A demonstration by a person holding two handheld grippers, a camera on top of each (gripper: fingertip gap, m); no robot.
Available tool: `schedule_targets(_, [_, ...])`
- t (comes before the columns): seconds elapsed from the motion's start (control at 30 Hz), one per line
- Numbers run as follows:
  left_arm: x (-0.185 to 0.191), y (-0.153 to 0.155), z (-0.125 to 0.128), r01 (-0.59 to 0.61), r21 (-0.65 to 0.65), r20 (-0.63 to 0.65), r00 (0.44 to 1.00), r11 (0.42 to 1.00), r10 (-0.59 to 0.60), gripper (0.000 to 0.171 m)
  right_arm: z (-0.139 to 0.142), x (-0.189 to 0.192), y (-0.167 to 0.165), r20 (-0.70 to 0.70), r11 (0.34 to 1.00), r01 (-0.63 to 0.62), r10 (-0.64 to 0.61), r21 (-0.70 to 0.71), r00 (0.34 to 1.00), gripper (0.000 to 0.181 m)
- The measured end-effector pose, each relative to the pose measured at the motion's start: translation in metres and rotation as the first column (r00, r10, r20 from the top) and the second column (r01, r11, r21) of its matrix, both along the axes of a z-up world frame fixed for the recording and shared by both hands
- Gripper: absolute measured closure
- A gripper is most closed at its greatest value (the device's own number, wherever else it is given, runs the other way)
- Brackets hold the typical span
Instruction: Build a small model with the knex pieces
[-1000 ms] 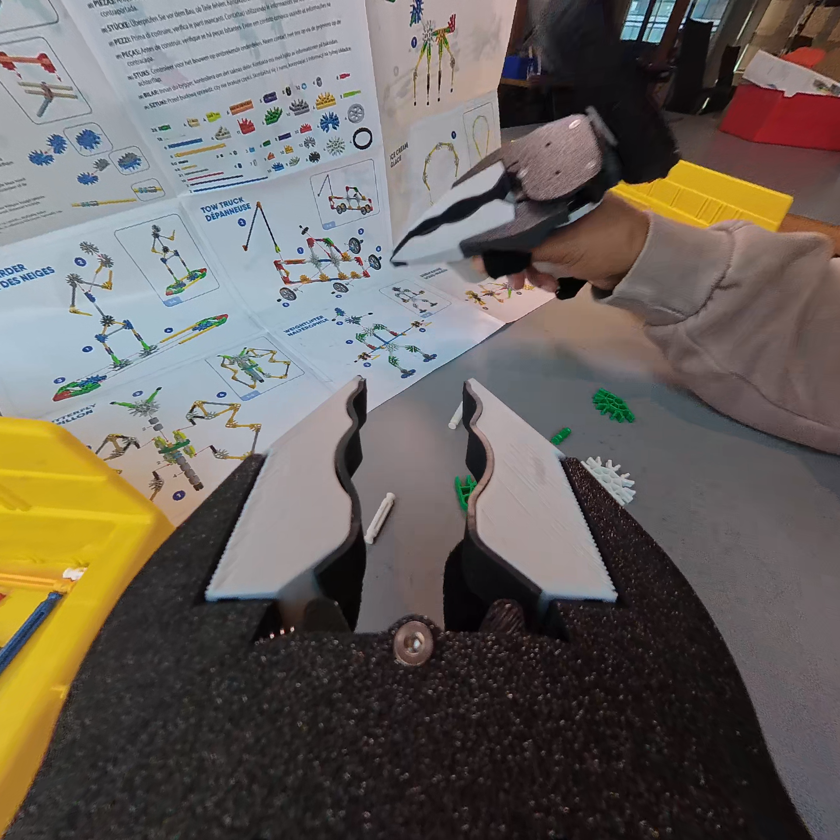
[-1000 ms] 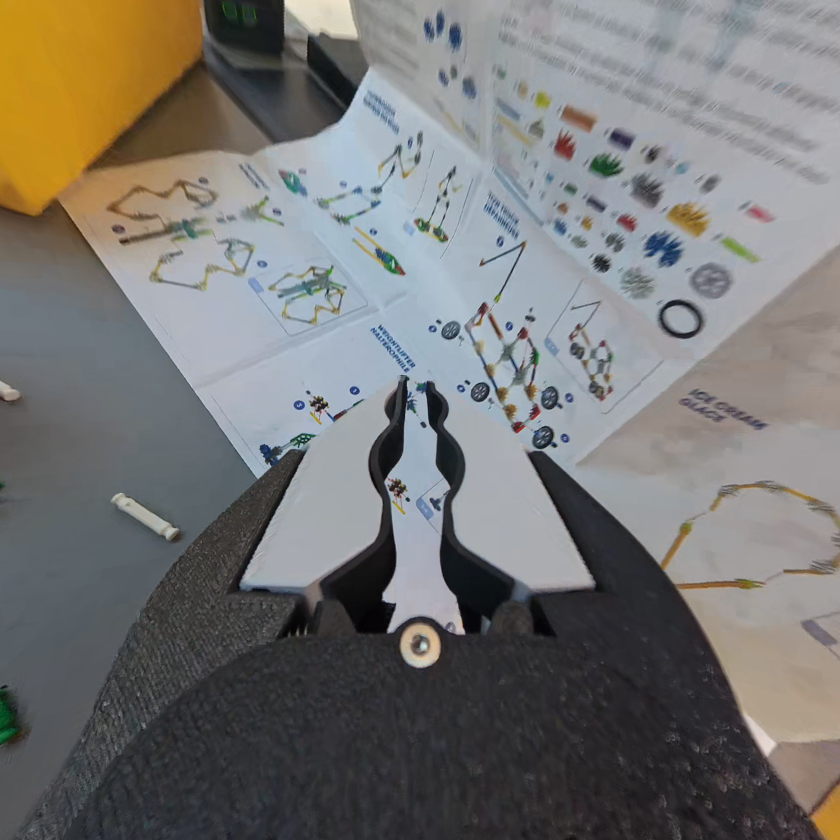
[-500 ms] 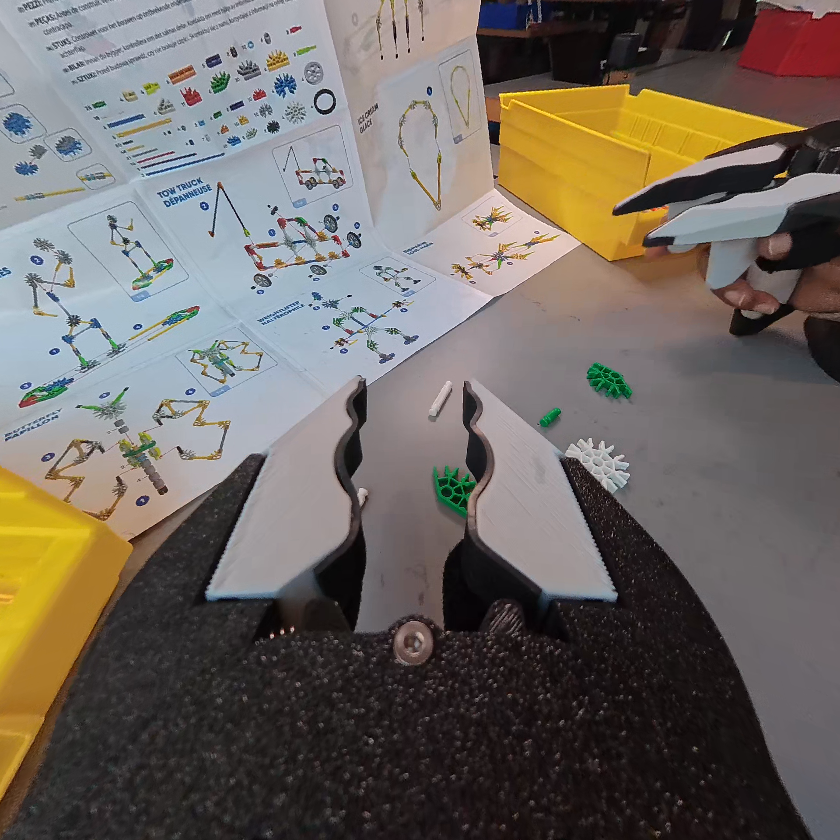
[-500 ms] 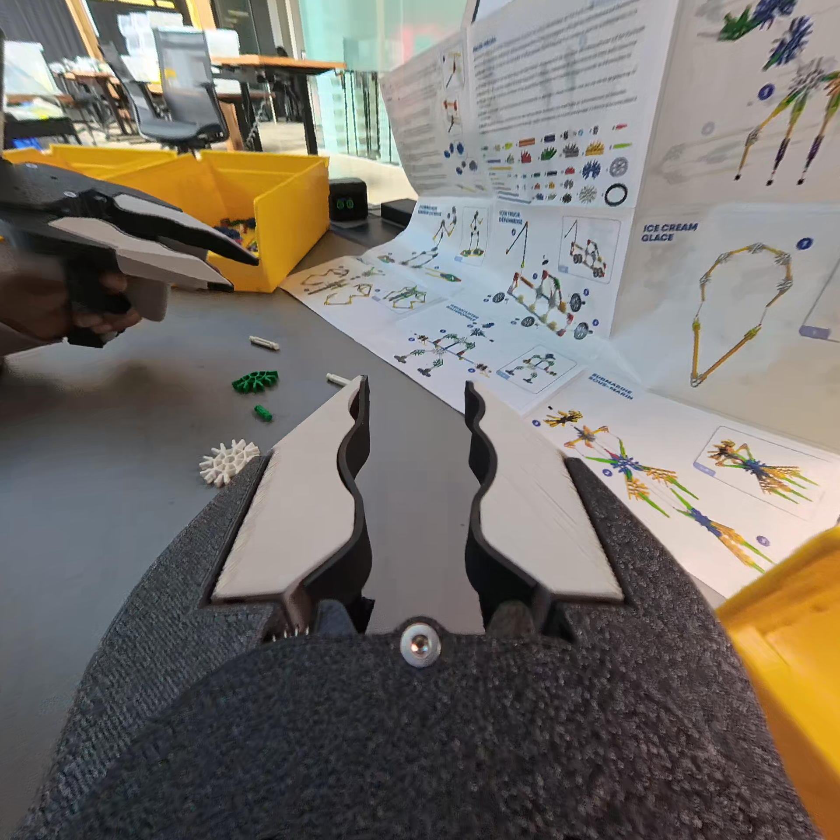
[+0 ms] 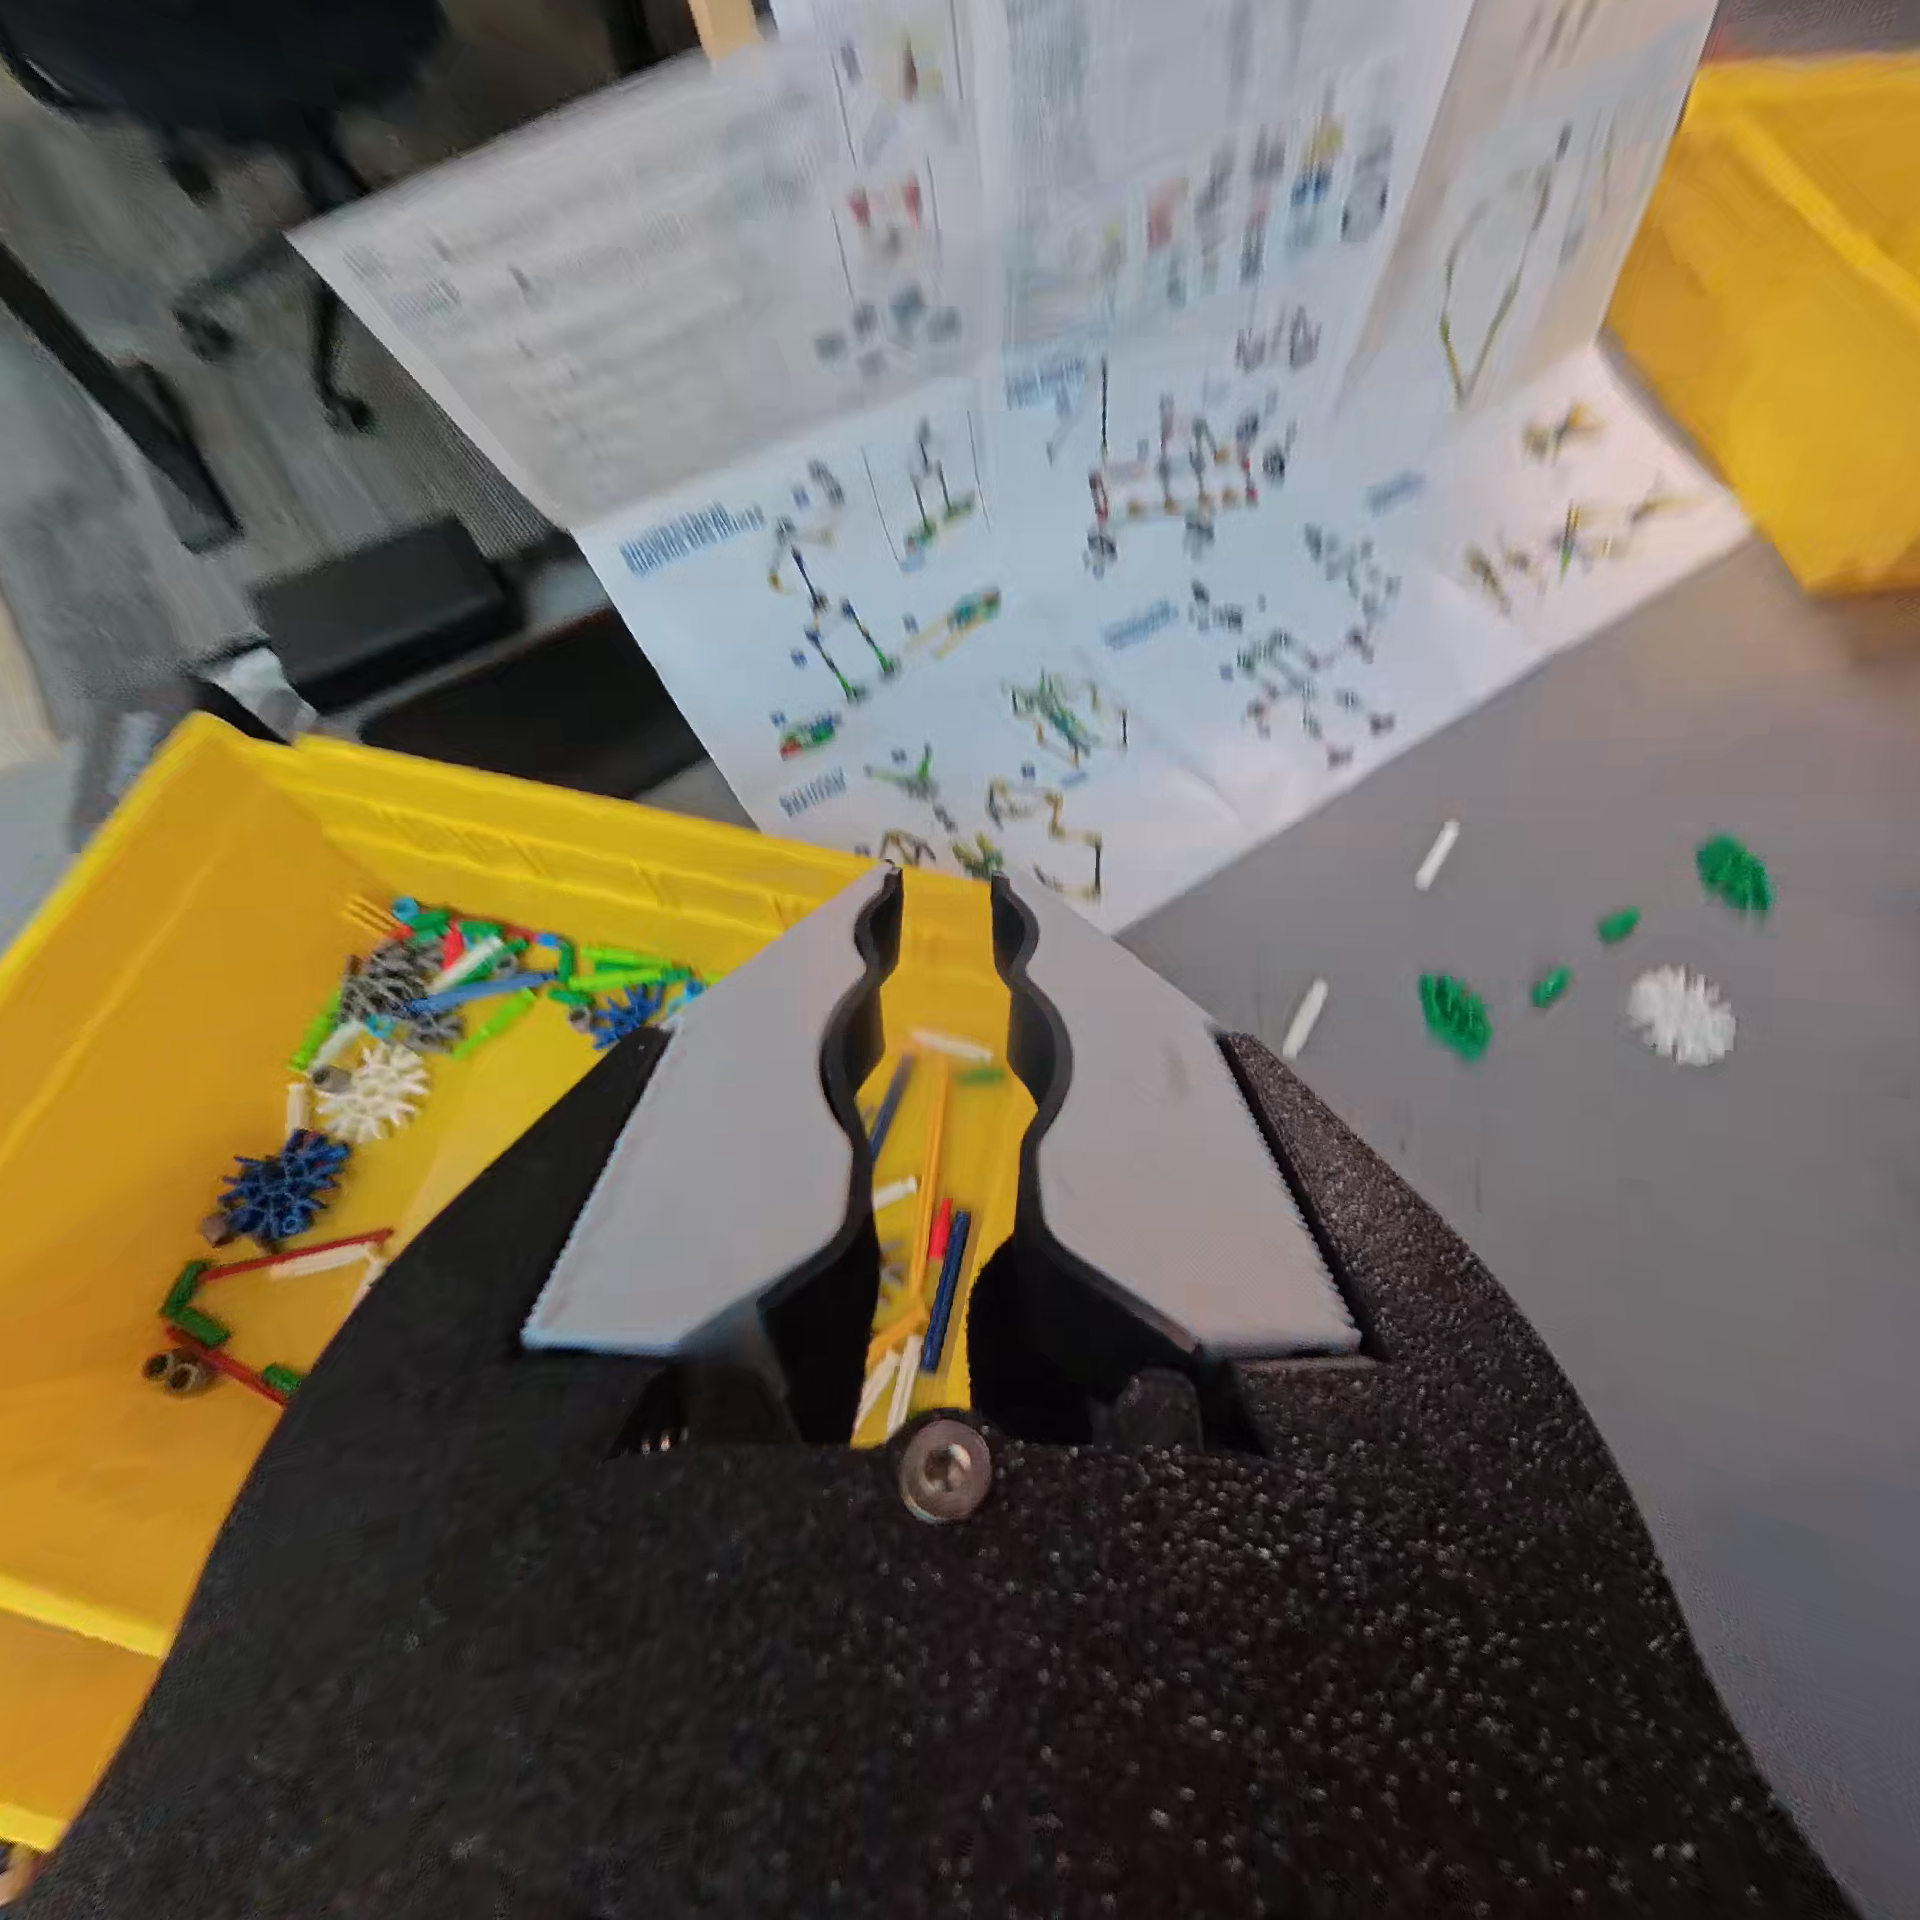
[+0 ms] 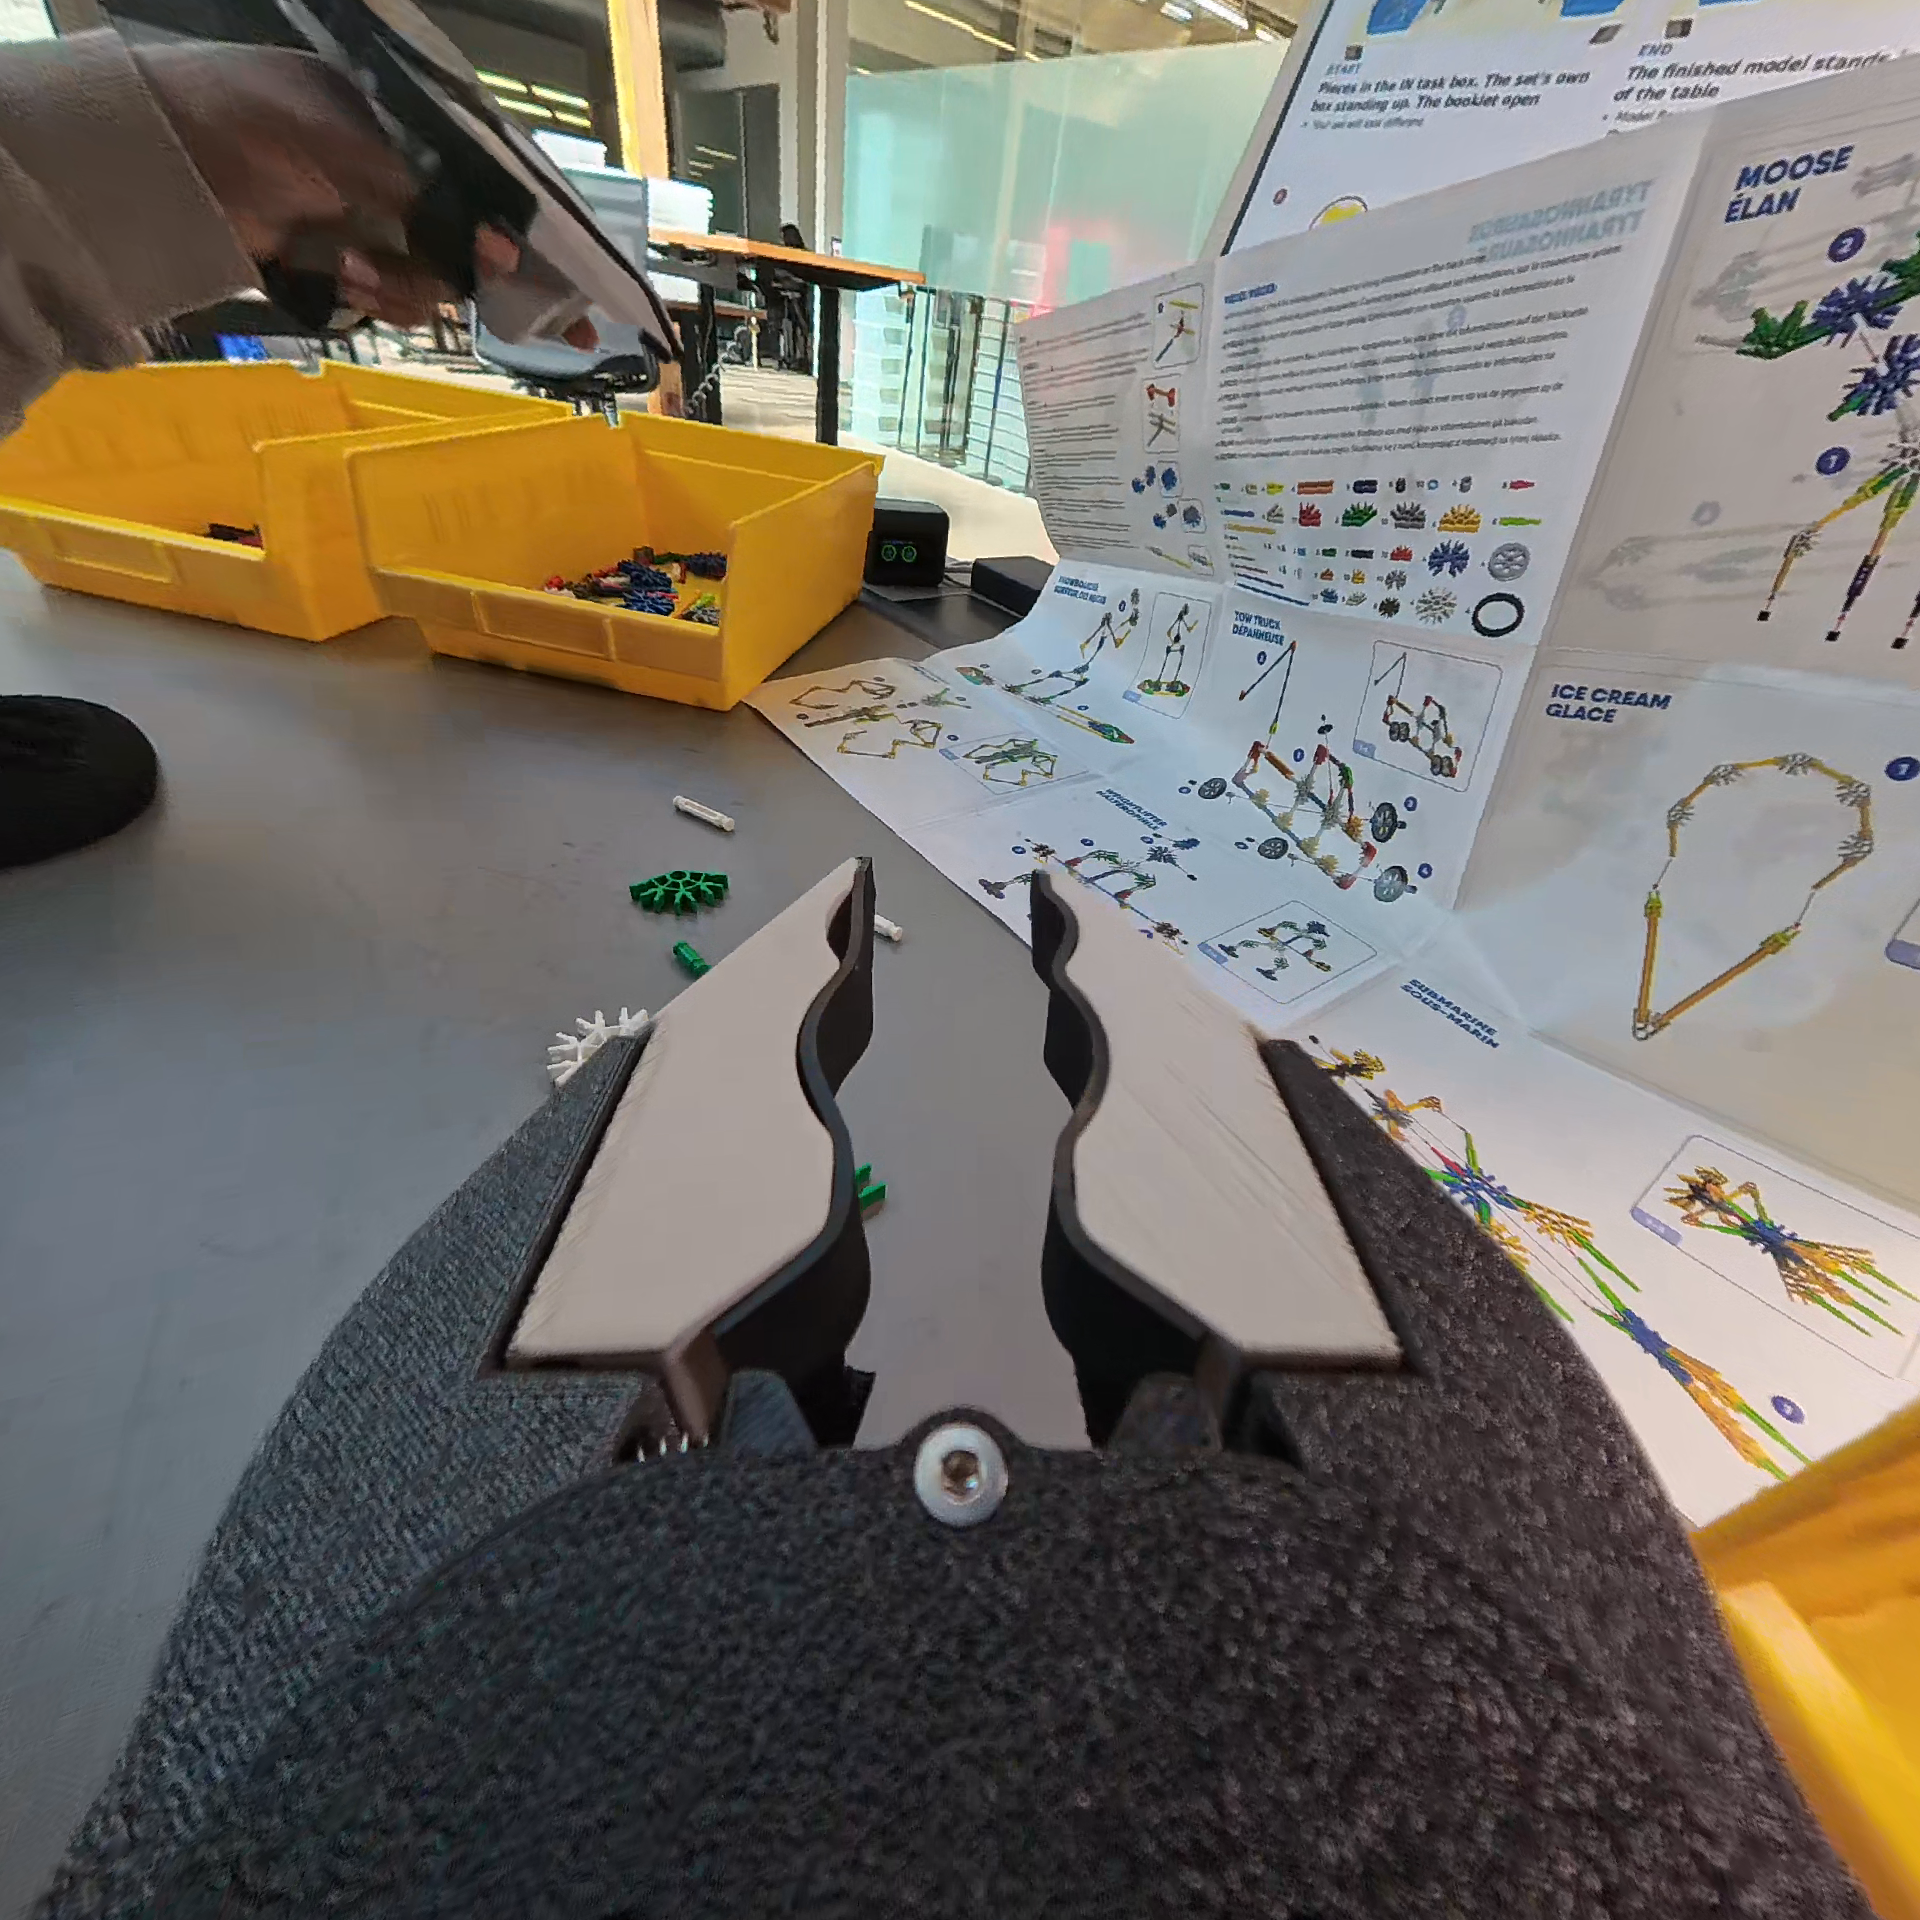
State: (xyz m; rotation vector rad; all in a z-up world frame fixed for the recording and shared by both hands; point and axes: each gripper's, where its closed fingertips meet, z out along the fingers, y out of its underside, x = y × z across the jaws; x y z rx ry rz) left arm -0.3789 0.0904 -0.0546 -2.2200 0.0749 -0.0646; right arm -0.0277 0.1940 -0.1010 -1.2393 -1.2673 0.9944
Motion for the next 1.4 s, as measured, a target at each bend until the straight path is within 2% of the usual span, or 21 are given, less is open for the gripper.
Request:
schedule_targets(0.07, [0.0, -0.004, -0.052, 0.086, -0.255, -0.012, 0.996, 0.963, -0.092, 0.164, -0.005, -0.002, -0.003, 0.019, 1.0, -0.013, 0.012, 0.007, 1.0, 0.154])
schedule_targets(0.13, [-0.006, -0.011, -0.098, 0.106, -0.445, -0.074, 0.985, 0.889, -0.155, 0.168, -0.009, -0.004, -0.005, 0.031, 1.0, -0.021, 0.021, 0.009, 0.999, 0.155])
schedule_targets(0.23, [-0.014, -0.015, -0.139, 0.109, -0.585, -0.132, 0.965, 0.804, -0.227, 0.169, -0.01, -0.005, -0.007, 0.03, 0.999, -0.032, 0.032, 0.003, 0.999, 0.155])
schedule_targets(0.37, [-0.02, -0.01, -0.157, 0.116, -0.63, -0.159, 0.949, 0.768, -0.274, 0.17, -0.008, -0.004, -0.005, 0.017, 0.999, -0.031, 0.032, -0.019, 0.999, 0.156])
schedule_targets(0.63, [-0.023, -0.008, -0.164, 0.135, -0.658, -0.162, 0.936, 0.741, -0.314, 0.166, -0.005, -0.001, 0.002, -0.012, 0.997, -0.026, 0.026, -0.075, 1.0, 0.156])
schedule_targets(0.87, [-0.022, -0.008, -0.164, 0.142, -0.656, -0.156, 0.935, 0.741, -0.317, 0.167, -0.004, -0.001, 0.004, -0.019, 0.996, -0.026, 0.025, -0.091, 1.0, 0.156])
schedule_targets(0.97, [-0.033, -0.006, -0.155, 0.092, -0.643, -0.245, 0.916, 0.76, -0.318, 0.168, -0.004, 0.0, 0.004, -0.023, 0.995, -0.025, 0.023, -0.093, 0.999, 0.157])
schedule_targets(1.03, [-0.034, 0.0, -0.125, 0.083, -0.57, -0.268, 0.922, 0.817, -0.281, 0.169, -0.003, 0.001, 0.005, -0.029, 0.995, -0.022, 0.019, -0.099, 0.999, 0.156])
schedule_targets(1.13, [-0.022, 0.013, -0.048, 0.077, -0.362, -0.303, 0.933, 0.929, -0.196, 0.169, -0.002, 0.002, 0.007, -0.04, 0.994, -0.019, 0.015, -0.111, 0.999, 0.156])
schedule_targets(1.2, [0.015, 0.018, 0.0, 0.157, -0.194, -0.247, 0.948, 0.968, -0.203, 0.169, -0.002, 0.001, 0.007, -0.037, 0.993, -0.024, 0.02, -0.115, 0.999, 0.156])
schedule_targets(1.27, [0.073, 0.018, 0.02, 0.284, -0.073, -0.132, 0.947, 0.956, -0.291, 0.168, -0.004, 0.0, 0.005, -0.025, 0.994, -0.032, 0.03, -0.105, 0.999, 0.156])
schedule_targets(1.33, [0.136, 0.016, 0.01, 0.389, -0.007, 0.013, 0.921, 0.921, -0.389, 0.168, -0.005, -0.002, 0.001, -0.011, 0.996, -0.038, 0.037, -0.083, 0.999, 0.156])
schedule_targets(1.4, [0.192, 0.016, -0.022, 0.451, 0.033, 0.171, 0.877, 0.892, -0.449, 0.168, -0.007, -0.003, -0.002, 0.003, 0.997, -0.043, 0.043, -0.056, 0.999, 0.156])
